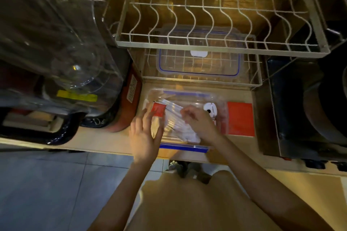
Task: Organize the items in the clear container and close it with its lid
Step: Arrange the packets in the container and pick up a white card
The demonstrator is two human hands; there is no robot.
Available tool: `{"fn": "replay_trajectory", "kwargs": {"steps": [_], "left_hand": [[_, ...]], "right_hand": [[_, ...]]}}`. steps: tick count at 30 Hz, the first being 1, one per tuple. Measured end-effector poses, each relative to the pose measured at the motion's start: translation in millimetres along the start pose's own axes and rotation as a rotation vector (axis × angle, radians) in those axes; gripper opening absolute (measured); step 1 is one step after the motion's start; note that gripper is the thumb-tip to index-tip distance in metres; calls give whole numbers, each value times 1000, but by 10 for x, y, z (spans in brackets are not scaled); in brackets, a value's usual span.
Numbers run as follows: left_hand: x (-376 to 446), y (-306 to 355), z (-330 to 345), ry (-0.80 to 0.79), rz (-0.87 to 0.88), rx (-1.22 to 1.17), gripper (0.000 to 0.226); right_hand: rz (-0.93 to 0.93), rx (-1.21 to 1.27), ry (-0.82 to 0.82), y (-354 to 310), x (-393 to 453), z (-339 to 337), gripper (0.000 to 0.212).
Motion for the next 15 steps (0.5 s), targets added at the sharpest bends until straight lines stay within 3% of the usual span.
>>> {"fn": "replay_trajectory", "kwargs": {"steps": [3, 7, 12, 15], "left_hand": [[-74, -205, 13, -165, -61, 67, 72], [-198, -298, 114, -318, -52, 78, 80], [-219, -314, 158, -407, -115, 83, 89], [-207, -291, 149, -436, -146, 54, 81]], "right_hand": [[107, -22, -139, 6, 83, 365, 19], [285, 71, -232, -23, 163, 660, 17], [334, -26, -128, 30, 267, 900, 17], [321, -104, -58, 17, 277, 996, 20]]}}
Point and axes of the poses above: each hand's wrist, its own x-axis towards the middle knuckle, its own z-axis out of the palm, y = z × x, the point moved 3 cm from there along x, towards the middle knuckle, and after that the axes turned 5 degrees about y, right-handed, at the moved point
